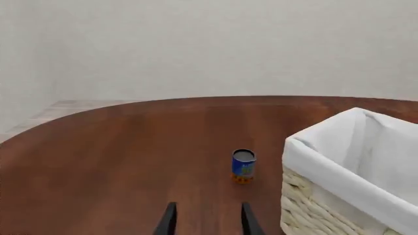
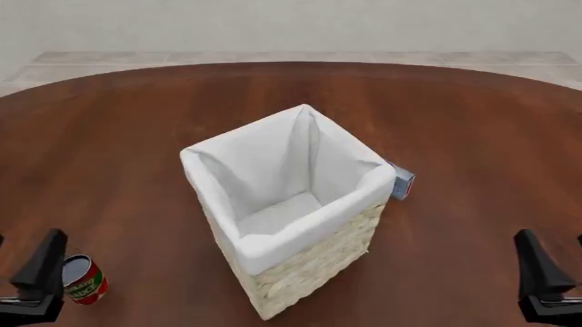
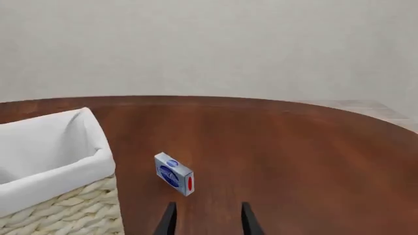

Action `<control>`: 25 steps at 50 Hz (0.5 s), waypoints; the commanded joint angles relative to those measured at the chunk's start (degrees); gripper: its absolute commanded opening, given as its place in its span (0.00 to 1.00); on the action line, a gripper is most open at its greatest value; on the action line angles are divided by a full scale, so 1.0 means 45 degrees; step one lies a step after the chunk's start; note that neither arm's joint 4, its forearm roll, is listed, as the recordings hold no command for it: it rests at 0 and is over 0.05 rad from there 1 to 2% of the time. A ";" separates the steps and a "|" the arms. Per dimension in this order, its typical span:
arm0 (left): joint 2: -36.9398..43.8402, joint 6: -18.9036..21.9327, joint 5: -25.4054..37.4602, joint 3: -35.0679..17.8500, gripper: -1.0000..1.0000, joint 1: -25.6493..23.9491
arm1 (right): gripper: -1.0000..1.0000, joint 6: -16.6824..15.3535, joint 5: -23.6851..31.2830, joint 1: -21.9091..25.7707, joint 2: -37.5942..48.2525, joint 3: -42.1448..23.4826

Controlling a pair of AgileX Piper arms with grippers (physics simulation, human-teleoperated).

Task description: Pick up the tomato sauce, and put it in the basket.

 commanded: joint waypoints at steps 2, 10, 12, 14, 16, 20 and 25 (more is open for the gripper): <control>0.0279 0.0225 -0.0219 -0.0040 1.00 0.0105 | 1.00 -0.0381 -0.0111 0.0032 0.0271 0.0003; 0.0294 0.0082 -0.0243 -0.0019 1.00 0.0265 | 1.00 -0.0213 -0.0158 0.0032 0.0364 0.0008; 0.0325 0.0097 -0.0254 -0.0017 1.00 0.0219 | 1.00 -0.0218 -0.0138 0.0053 0.0360 0.0008; 0.0420 0.0163 -0.0364 -0.0021 1.00 0.0253 | 1.00 -0.0218 -0.0190 0.0093 0.0483 0.0011; 0.0576 0.0128 -0.0521 -0.0028 1.00 0.0278 | 1.00 -0.0180 -0.0236 0.0150 0.0587 0.0011; 0.1403 0.0253 -0.1150 -0.0210 1.00 0.0391 | 1.00 -0.0200 -0.0303 0.0161 0.0690 0.0013; 0.2089 0.0347 -0.1257 -0.0672 1.00 0.0388 | 1.00 -0.0218 -0.0424 0.0173 0.0874 0.0013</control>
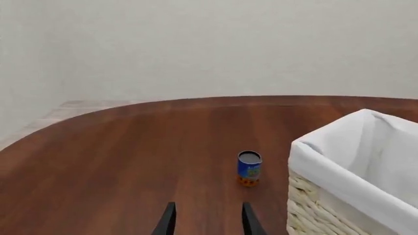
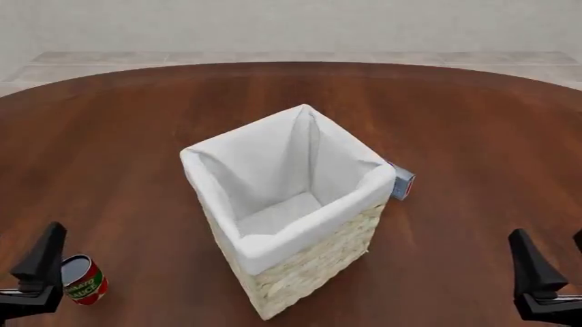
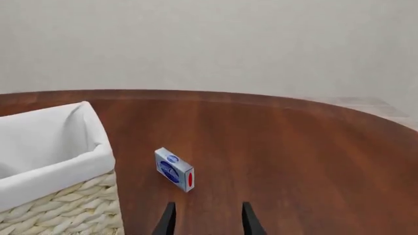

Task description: Pick up the tomato sauce, and put it in the basket.

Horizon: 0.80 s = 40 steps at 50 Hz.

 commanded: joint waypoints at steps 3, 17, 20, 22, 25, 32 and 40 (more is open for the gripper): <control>0.1324 0.0264 -0.0240 -0.1019 1.00 0.0178 | 1.00 -0.0042 -0.0241 0.0137 0.0415 0.0004; 0.3552 0.0529 0.0933 -0.3033 1.00 0.0146 | 1.00 -0.0011 -0.0289 0.0229 0.0550 -0.0006; 0.4473 0.0100 0.1384 -0.3694 1.00 0.0308 | 1.00 -0.0032 -0.0341 0.0254 0.0629 -0.0005; 0.4591 -0.0032 0.1744 -0.4132 1.00 0.0338 | 1.00 -0.0025 -0.0351 0.0259 0.0646 -0.0005; 0.5125 0.0105 0.2280 -0.4794 1.00 0.0262 | 1.00 -0.0002 -0.0386 0.0241 0.0692 -0.0005; 0.6201 0.0090 0.3343 -0.5826 1.00 0.0179 | 1.00 -0.0008 -0.0511 0.0222 0.0838 -0.0004; 0.6922 0.0231 0.5012 -0.7120 1.00 0.1045 | 1.00 0.0103 -0.0695 0.0169 0.1068 -0.0003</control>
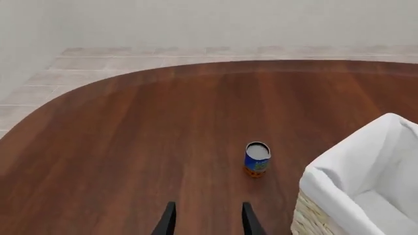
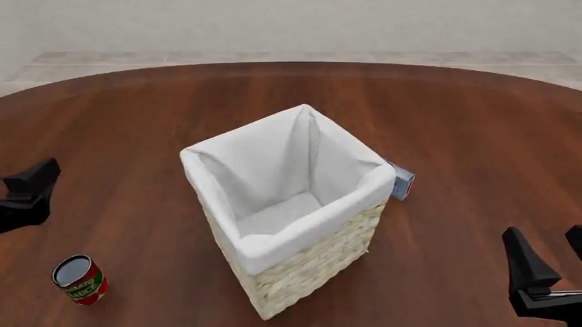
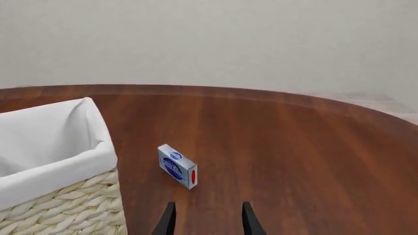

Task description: Pick up the tomato sauce, and put it in the basket.

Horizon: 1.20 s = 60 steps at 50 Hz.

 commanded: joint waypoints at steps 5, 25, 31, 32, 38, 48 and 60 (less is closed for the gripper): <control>0.2213 -0.0066 0.2594 -0.2155 1.00 0.1200 | 1.00 0.0074 -0.0219 -0.0092 0.0271 0.0000; 0.3816 -0.1030 0.4504 -0.2762 1.00 0.1044 | 1.00 0.0101 -0.0175 -0.0184 0.0229 -0.0001; 0.4093 -0.1238 0.4743 -0.2508 1.00 0.1092 | 1.00 0.0022 -0.0095 -0.0207 0.0148 0.0001; 0.4095 -0.1277 0.4781 -0.2500 1.00 0.1058 | 1.00 0.0047 -0.0090 -0.0204 0.0139 0.0000; 0.4250 -0.1130 0.4989 -0.2502 1.00 0.1017 | 1.00 0.0070 -0.0010 -0.0184 0.0062 0.0000; 0.4670 -0.0741 0.5070 -0.2533 1.00 0.1251 | 1.00 0.0069 -0.0072 -0.0037 0.0180 0.0001; 0.4974 -0.1123 0.5648 -0.2228 1.00 0.1263 | 1.00 0.0023 -0.0272 0.0008 0.0410 0.0003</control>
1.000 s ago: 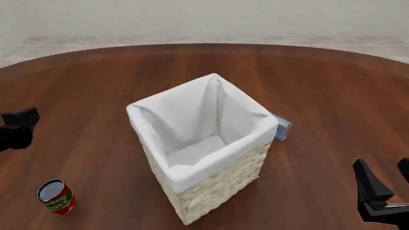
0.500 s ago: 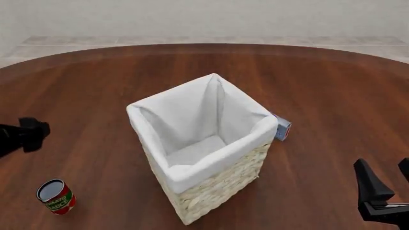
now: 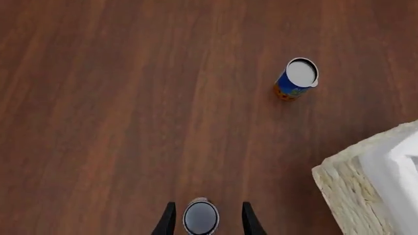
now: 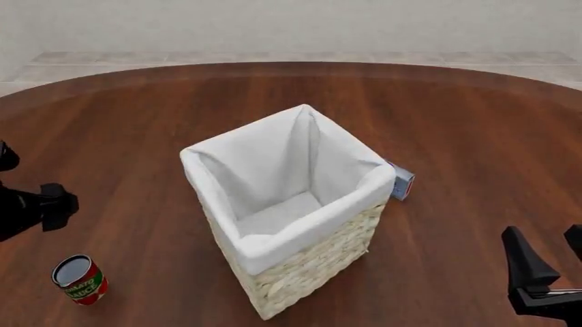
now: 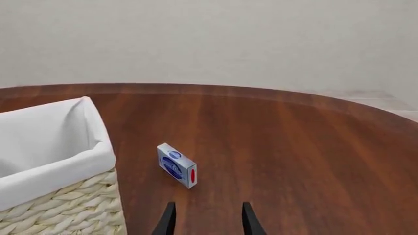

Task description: Pick up the tomato sauce, and put it in the basket.

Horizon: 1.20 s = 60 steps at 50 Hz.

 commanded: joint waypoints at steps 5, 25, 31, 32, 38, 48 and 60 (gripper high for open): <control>0.0289 -0.0246 0.0581 0.0346 1.00 -0.0111 | 1.00 -0.0036 -0.0174 0.0083 0.0232 0.0002; 0.0411 -0.0146 0.0762 0.0854 1.00 0.0118 | 1.00 -0.0005 -0.0248 -0.0013 0.0246 0.0002; 0.0450 0.0199 0.0640 0.1102 1.00 0.0443 | 1.00 -0.0024 -0.0255 0.0036 0.0251 0.0002; 0.0466 0.0381 0.0638 0.1078 1.00 0.0536 | 1.00 -0.0024 -0.0252 0.0036 0.0248 0.0002; 0.0613 0.0649 0.0471 0.1184 1.00 0.0900 | 1.00 -0.0050 -0.0223 0.0078 0.0236 0.0003; 0.1108 0.0827 -0.0390 0.1706 1.00 0.1027 | 1.00 -0.0071 -0.0211 0.0112 0.0235 0.0003; 0.1255 0.0377 -0.1014 0.2264 1.00 0.0639 | 1.00 -0.0139 -0.0202 0.0085 0.0221 0.0003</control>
